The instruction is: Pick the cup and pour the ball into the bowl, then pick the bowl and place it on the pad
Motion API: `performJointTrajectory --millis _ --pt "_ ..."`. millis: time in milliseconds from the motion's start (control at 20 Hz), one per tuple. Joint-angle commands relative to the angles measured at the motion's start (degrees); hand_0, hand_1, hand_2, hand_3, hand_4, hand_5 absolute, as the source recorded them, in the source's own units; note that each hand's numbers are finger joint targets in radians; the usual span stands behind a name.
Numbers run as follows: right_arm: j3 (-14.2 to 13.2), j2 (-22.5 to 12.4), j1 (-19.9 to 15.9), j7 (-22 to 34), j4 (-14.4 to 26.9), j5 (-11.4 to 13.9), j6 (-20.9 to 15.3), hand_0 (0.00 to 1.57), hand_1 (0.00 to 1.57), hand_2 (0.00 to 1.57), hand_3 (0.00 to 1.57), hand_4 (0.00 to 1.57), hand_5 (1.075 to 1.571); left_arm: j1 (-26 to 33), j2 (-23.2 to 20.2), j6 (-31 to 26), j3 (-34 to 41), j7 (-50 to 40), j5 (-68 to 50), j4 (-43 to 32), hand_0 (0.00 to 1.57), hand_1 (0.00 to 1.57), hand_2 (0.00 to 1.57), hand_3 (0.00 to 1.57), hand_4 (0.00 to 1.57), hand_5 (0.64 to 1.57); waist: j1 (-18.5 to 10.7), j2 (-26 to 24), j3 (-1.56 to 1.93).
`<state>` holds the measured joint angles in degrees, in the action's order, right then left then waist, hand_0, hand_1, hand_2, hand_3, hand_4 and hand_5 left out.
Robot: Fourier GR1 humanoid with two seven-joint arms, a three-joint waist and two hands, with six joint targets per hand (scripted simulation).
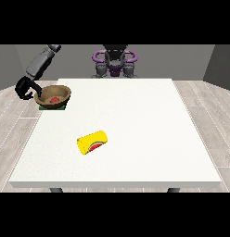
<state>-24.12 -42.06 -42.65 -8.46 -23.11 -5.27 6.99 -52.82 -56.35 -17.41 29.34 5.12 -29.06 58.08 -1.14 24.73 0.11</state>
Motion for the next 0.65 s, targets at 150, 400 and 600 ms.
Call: performJointTrajectory --millis 150,400,600 --pt "-3.79 -5.26 -1.02 -1.14 2.96 -2.53 1.23 0.7 0.7 0.59 1.0 0.0 1.534 1.34 -1.84 -0.4 2.44 -1.54 -3.01 2.97 0.0 0.0 0.0 0.0 0.0 1.516 -1.07 2.94 0.01" --pt "-3.16 -5.48 -3.97 1.38 1.69 -2.69 1.94 0.42 0.42 0.47 0.59 0.0 1.5 0.06 -3.74 -0.75 2.27 -2.4 -3.2 0.29 0.0 0.0 0.0 0.0 0.0 1.515 0.43 2.37 -0.03" --pt "-2.43 -7.68 -4.31 7.21 0.85 -3.05 5.45 0.13 0.13 0.28 0.38 0.0 1.467 4.57 1.23 1.03 -0.09 0.3 -0.39 -0.75 0.0 0.0 0.0 0.0 0.0 1.515 1.67 -4.28 -0.11"
